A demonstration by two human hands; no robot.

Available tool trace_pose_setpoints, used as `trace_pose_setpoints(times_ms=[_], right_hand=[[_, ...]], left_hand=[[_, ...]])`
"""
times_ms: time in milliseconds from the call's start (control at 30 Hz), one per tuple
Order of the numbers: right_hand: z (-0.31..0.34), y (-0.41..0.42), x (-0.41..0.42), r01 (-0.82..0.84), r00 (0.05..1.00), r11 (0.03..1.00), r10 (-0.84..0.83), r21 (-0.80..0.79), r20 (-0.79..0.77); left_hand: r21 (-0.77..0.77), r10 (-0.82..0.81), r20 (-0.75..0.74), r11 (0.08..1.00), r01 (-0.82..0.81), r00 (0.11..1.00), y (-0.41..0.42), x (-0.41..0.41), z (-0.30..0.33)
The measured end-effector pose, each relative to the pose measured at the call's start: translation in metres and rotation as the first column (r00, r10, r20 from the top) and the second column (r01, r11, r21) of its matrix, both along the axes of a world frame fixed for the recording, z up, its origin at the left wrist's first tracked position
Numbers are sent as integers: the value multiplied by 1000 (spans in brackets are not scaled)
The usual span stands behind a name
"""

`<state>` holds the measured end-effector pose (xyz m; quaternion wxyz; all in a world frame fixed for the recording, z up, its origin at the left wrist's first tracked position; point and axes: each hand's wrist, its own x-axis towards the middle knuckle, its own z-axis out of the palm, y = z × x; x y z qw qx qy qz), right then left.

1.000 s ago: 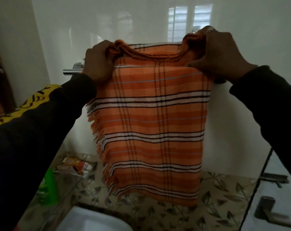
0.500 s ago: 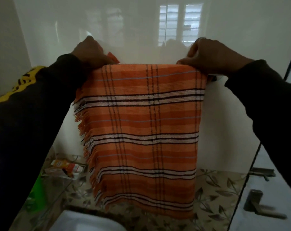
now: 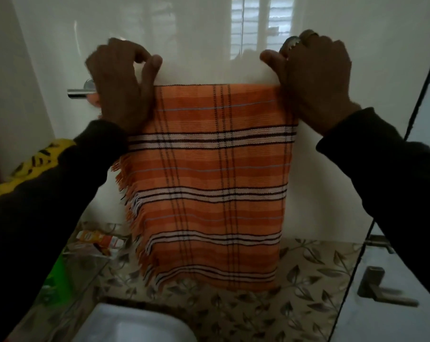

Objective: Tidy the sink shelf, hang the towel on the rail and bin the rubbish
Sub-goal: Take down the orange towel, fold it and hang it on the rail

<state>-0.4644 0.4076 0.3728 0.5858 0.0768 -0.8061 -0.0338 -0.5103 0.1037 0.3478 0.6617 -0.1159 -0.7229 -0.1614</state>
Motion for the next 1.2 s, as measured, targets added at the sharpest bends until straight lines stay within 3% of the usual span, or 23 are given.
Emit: trace_pose_setpoints(times_ms=[67, 133, 267, 433, 533, 733, 833, 933, 1000, 1067, 1133, 1200], right_hand=[[-21, -11, 10, -130, 988, 991, 127, -24, -89], [-43, -21, 13, -201, 978, 979, 203, 45, -45], [-64, -25, 9, -93, 973, 973, 45, 210, 224], [-56, -27, 4, -42, 982, 971, -4, 235, 190], [-43, -31, 1, -3, 979, 980, -37, 200, 199], [-16, -32, -11, -1, 975, 989, -32, 147, 221], [-3, -30, -17, 2, 948, 994, -37, 111, 315], [-1, -28, -22, -11, 940, 994, -26, 108, 339], [-6, -28, -21, -12, 954, 996, -16, 92, 301], [-10, -30, -21, -16, 970, 999, 6, 41, 245], [-16, -30, -18, -57, 989, 998, 56, -1, 138], [-29, -30, -11, -123, 989, 992, 124, 16, -80]], left_hand=[[-33, 48, -105, 998, -52, 993, 2, 1, -26], [-93, 33, -43, 995, -37, 999, 3, 1, -51], [-95, 10, 87, 995, -2, 996, 5, -2, -67], [-118, 131, 97, 986, -119, 987, 8, 1, -39], [-133, 216, 252, 973, -187, 943, 10, 3, -13], [-283, 229, 573, 956, -73, 787, -3, -2, 25], [-326, 241, 635, 945, -28, 734, -5, -9, 34], [-317, 176, 515, 948, -4, 839, -6, -15, 29], [-288, 126, 339, 957, -24, 932, -4, -13, 18], [-282, 192, 113, 947, -154, 975, -2, -11, 4], [-225, 193, -83, 952, -207, 978, -2, -11, -11], [-171, 86, -182, 978, -118, 979, -3, -9, -31]])
